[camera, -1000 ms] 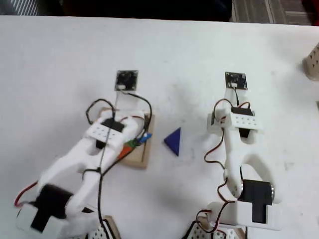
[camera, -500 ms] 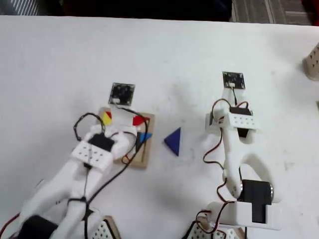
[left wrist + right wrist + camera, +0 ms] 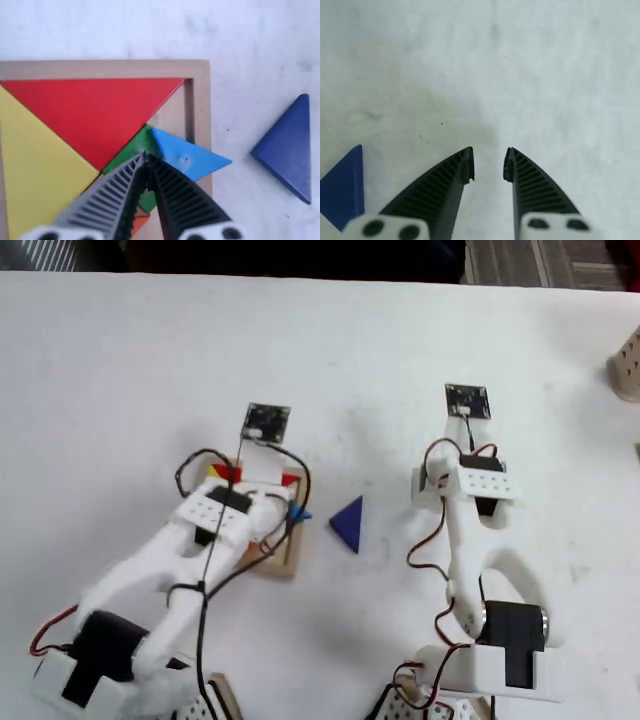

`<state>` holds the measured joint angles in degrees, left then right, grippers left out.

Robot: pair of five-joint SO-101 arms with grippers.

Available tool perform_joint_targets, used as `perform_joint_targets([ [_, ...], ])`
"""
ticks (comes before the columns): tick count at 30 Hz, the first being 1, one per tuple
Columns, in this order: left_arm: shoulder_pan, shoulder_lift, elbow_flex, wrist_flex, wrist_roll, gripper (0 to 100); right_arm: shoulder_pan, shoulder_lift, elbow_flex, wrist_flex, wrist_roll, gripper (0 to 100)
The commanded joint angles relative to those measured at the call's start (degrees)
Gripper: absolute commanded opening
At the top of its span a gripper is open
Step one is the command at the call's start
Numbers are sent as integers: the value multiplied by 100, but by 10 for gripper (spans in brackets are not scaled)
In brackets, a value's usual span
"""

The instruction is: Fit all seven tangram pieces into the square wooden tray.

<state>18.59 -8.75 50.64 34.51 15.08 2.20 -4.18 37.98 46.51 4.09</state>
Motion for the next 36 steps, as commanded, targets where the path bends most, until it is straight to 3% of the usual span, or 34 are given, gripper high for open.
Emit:
perform_joint_targets([
  [1,4,-4,-246,-334,-44,20,-75,-22,-185,-66,79,105],
  [12,-13,-57,-255,-1143,-44,20,-75,-22,-185,-66,79,105],
  [18,101,-629,-149,-1046,-44,20,-75,-22,-185,-66,79,105],
  [26,1297,-1921,1055,-1029,-79,20,-75,-22,-185,-75,79,105],
  [29,1323,-1859,1143,-1011,-35,20,-75,-22,-185,-75,79,105],
  [36,725,-655,97,185,-35,20,-75,-13,-185,-75,79,105],
])
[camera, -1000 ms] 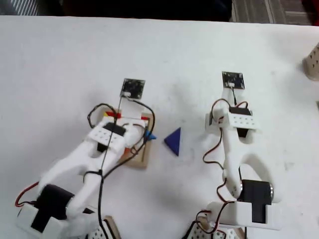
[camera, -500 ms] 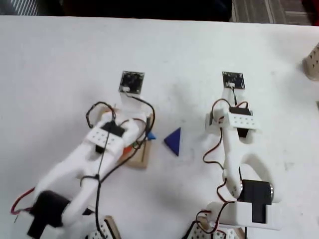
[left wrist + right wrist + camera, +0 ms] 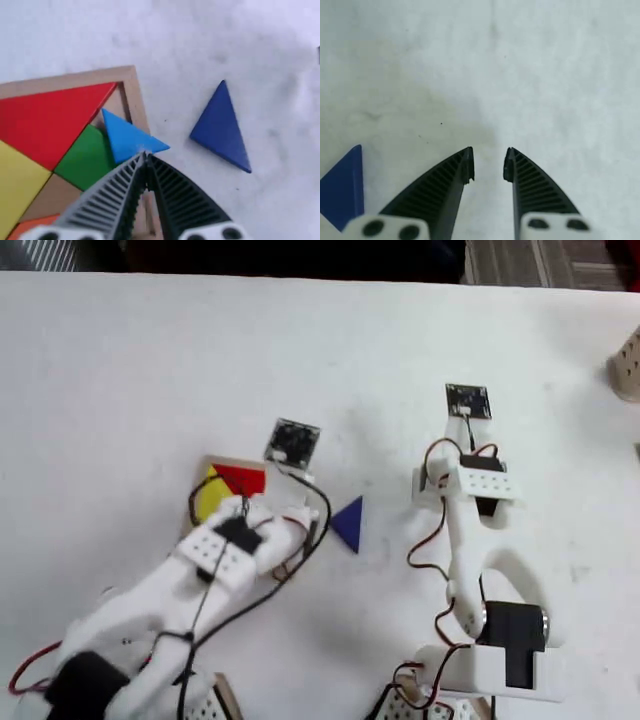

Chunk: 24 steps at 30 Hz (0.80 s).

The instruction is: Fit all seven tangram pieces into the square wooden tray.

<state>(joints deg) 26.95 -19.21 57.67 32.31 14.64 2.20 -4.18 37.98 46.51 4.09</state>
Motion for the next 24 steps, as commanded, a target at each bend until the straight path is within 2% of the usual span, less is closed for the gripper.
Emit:
perform_joint_targets([
  [1,-119,576,-747,492,9,20,-75,31,-185,-84,79,105],
  [6,-119,1130,-1116,554,9,20,-75,207,-246,-92,88,105],
  [17,-831,1200,-1389,334,0,20,-75,207,-246,-84,88,105],
  [24,-998,1147,-1380,211,0,20,-75,207,-246,-84,88,105],
])
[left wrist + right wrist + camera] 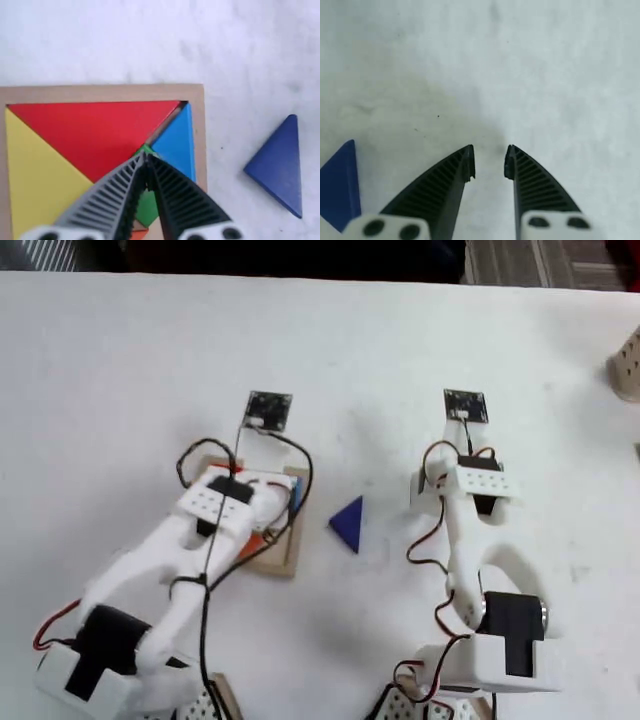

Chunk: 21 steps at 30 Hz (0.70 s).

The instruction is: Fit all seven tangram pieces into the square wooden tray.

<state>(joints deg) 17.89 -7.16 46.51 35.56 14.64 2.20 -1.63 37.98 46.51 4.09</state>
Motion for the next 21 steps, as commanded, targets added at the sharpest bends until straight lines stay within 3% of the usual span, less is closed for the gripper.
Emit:
perform_joint_targets([
  [1,-92,-66,-264,-105,0,20,-75,-48,-246,-84,88,105],
  [9,303,-1262,185,0,-53,20,-92,-48,-246,-84,88,105],
  [15,1235,-1314,993,-1556,9,20,-163,-48,-246,-92,88,105],
  [21,699,-532,563,-1741,308,20,-154,-48,-246,-92,88,105],
])
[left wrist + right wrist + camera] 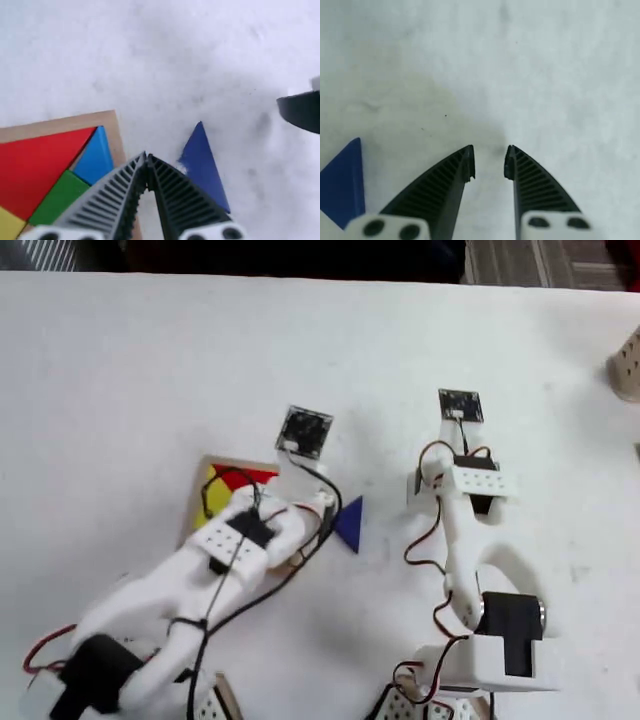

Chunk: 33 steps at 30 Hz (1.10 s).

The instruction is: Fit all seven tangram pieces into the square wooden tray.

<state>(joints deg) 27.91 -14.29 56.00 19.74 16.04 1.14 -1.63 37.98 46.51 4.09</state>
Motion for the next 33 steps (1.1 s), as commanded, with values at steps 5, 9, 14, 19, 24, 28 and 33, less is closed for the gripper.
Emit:
perform_joint_targets([
  [5,-567,479,-536,-158,176,20,-48,-48,-246,-92,88,105],
  [9,-567,505,-527,35,176,20,-48,-48,-246,-84,88,105],
  [14,-602,514,-527,466,-79,20,-48,-48,-246,-75,88,105],
  [19,-620,514,-519,598,-598,20,-57,-40,-246,-75,88,105],
  [24,-620,453,-580,571,-598,20,-57,-40,-246,-75,88,105],
  [28,-708,-110,-686,580,-598,20,-57,-40,-246,-75,88,105],
  [33,-321,-189,-369,149,-598,20,-66,-31,-246,-92,237,105],
])
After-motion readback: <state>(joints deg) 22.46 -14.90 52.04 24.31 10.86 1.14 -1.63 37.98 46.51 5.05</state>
